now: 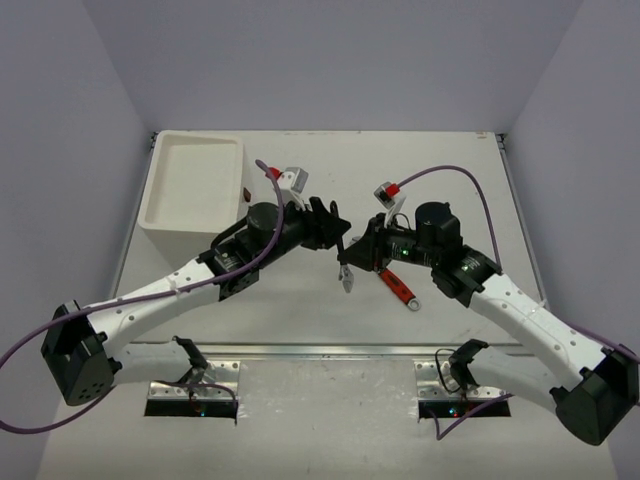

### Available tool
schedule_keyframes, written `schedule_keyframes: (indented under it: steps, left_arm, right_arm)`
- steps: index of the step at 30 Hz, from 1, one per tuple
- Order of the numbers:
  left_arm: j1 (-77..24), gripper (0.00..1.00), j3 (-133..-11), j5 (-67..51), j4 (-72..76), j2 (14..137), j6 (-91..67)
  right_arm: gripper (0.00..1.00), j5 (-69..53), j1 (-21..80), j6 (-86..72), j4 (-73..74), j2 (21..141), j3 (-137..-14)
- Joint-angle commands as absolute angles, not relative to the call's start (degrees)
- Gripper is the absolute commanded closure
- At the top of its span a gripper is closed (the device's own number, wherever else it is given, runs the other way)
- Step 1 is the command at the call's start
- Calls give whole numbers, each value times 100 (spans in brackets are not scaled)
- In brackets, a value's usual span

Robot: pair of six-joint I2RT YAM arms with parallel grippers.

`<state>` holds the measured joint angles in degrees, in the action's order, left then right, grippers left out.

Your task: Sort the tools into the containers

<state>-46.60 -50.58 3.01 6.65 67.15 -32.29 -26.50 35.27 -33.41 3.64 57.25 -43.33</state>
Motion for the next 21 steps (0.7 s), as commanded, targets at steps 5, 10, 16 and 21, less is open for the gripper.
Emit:
schedule_keyframes:
  steps: [5,10,16,21]
  left_arm:
    - [-4825,100,-5466,289,943,6882,-3270]
    - [-4800,100,-6201,755,-110,6751,-2953]
    - [-4114,100,-8207,1476,-2629,7257,-2240]
    - [-2947,100,-10125,2200,-4458,8073,-1637]
  right_arm:
    - [100,-2595,3674,-3515,-378,5652,-4588]
    - [48,-1782,3665,-3464,-160,5292,-4335]
    - [1,-966,3656,-3087,779,4805,-4314]
    - [1,-54,3665,-2804,1299,4159,-4131]
